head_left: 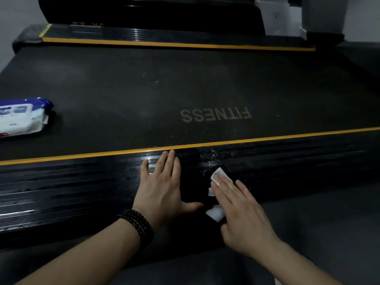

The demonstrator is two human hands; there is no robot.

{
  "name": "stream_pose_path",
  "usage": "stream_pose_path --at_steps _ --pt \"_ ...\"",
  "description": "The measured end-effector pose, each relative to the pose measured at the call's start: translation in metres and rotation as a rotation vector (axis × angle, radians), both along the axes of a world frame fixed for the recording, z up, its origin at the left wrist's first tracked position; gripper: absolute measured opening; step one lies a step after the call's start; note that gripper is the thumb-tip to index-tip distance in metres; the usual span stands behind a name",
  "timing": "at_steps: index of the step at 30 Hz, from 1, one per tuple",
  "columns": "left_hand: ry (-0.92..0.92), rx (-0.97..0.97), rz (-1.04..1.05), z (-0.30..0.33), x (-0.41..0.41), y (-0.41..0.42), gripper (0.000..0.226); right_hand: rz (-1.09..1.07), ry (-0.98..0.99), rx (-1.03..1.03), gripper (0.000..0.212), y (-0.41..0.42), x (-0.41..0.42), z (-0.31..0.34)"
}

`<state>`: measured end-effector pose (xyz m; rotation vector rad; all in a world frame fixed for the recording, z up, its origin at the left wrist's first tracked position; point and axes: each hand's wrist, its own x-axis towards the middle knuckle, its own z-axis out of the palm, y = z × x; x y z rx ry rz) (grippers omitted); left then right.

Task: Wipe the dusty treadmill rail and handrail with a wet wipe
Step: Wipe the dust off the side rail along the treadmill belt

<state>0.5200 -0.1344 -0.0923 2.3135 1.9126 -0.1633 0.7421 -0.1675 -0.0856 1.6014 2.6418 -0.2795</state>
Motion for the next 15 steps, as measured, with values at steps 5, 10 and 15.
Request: stream_pose_path --at_steps 5,10,15 --pt "0.0 -0.004 -0.006 0.0 -0.001 -0.001 0.135 -0.033 -0.01 -0.035 0.097 0.017 -0.018 0.009" --pt "-0.002 -0.006 -0.002 0.0 0.0 -0.001 0.134 0.027 0.015 -0.042 0.091 0.0 -0.004 0.004" --pt "0.0 -0.011 -0.002 0.001 0.0 -0.001 0.134 -0.03 -0.014 -0.016 0.091 0.019 -0.008 0.009"
